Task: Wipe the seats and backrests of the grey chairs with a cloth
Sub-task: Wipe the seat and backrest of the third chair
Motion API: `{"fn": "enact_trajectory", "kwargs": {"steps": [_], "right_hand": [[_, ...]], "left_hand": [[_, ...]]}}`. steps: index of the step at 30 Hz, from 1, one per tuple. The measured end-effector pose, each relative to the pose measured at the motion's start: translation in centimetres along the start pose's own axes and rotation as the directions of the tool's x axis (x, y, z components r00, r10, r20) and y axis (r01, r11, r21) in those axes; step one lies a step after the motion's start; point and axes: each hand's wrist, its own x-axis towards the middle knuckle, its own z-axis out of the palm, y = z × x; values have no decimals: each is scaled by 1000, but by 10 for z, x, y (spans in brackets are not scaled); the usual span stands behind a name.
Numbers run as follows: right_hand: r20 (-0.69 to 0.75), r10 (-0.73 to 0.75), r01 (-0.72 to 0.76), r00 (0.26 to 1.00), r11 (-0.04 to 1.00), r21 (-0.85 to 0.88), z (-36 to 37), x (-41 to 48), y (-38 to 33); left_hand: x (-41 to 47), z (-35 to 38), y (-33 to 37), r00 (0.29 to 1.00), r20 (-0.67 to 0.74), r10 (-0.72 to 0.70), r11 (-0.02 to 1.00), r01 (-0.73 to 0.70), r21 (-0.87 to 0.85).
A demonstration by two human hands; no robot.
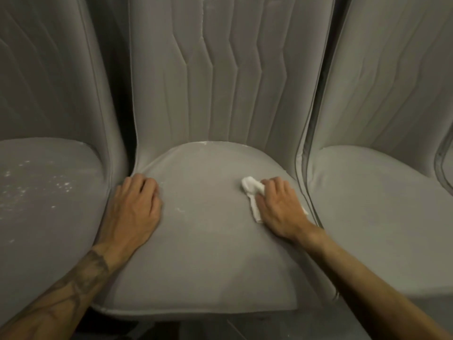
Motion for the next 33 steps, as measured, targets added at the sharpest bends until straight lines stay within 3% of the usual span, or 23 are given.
{"fn": "enact_trajectory", "kwargs": {"steps": [1, 4, 6, 9, 11, 13, 17, 19, 21, 25, 27, 30, 32, 33], "right_hand": [[-14, -11, 11, 1000, 1000, -11, 2, -7, -13], [-33, -281, 282, 959, 939, 198, 11, -42, -79], [-27, -375, 370, 927, 898, 239, 7, -50, -84], [-1, -208, 205, 978, 962, 181, -4, -32, -32], [22, -52, 51, 998, 998, 37, -8, -25, 3], [7, -4, 5, 1000, 998, -58, -7, -32, -6], [-44, -316, 319, 948, 932, 170, 8, -58, -96], [-6, -406, 397, 914, 889, 228, 2, -54, -101], [4, -318, 309, 948, 924, 227, -2, -43, -69], [-9, -6, 6, 1000, 999, 36, -7, -39, -23], [-35, -121, 123, 992, 991, 54, 0, -49, -62], [-35, -425, 421, 905, 879, 223, 8, -64, -128], [-2, -490, 472, 872, 839, 269, 1, -58, -126], [1, -454, 437, 891, 858, 269, 0, -52, -114]], "left_hand": [[0, -1, 0, 1000, -2, -4, 1000, 4, 1], [-3, -3, 4, 1000, 7, -22, 1000, 22, -17], [-3, -6, 5, 999, 32, -36, 998, 37, -49], [-5, -13, 6, 997, 69, -32, 994, 39, -98], [-9, -19, 6, 995, 96, -19, 992, 30, -119], [-18, -24, 4, 996, 90, -11, 993, 22, -120], [-46, -32, -3, 995, 77, -70, 991, 78, -112], [-61, -35, -6, 991, 86, -106, 988, 114, -107], [-74, -36, -10, 991, 67, -119, 986, 126, -110], [-88, -34, -11, 989, 2, -150, 977, 149, -152], [-91, -32, -8, 983, -31, -179, 971, 171, -168], [-92, -30, -6, 980, -56, -188, 969, 176, -174], [-93, -30, -6, 981, -67, -182, 971, 169, -169], [-93, -30, -6, 981, -69, -181, 971, 167, -169]]}}
